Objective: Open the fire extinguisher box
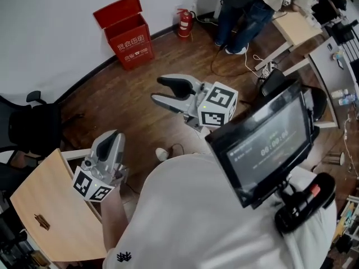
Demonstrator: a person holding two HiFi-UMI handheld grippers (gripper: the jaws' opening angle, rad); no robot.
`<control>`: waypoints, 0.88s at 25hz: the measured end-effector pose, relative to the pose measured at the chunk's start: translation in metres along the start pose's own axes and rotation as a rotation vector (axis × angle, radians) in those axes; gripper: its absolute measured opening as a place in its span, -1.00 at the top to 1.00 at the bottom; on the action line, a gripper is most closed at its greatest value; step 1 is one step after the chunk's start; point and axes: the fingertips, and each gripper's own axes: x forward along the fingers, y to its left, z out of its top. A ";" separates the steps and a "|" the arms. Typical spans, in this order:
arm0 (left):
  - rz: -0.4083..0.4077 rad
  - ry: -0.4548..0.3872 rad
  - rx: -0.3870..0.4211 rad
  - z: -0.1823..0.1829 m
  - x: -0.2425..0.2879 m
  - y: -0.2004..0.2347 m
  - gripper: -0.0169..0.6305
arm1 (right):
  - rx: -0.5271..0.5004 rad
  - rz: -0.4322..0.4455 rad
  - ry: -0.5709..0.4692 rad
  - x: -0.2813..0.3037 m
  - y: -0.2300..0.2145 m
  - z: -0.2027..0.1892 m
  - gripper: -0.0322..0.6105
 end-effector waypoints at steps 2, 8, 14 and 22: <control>0.011 0.002 -0.003 -0.009 0.008 -0.019 0.96 | -0.007 0.018 -0.002 -0.023 0.013 -0.003 0.25; 0.043 0.032 -0.038 -0.038 0.024 -0.072 0.96 | -0.046 0.023 0.005 -0.089 0.037 -0.009 0.26; 0.049 0.067 -0.060 -0.067 0.044 -0.121 0.96 | -0.064 0.022 -0.001 -0.149 0.051 -0.010 0.28; 0.014 0.103 -0.063 -0.078 0.072 -0.150 0.96 | -0.097 0.048 0.013 -0.174 0.059 -0.007 0.30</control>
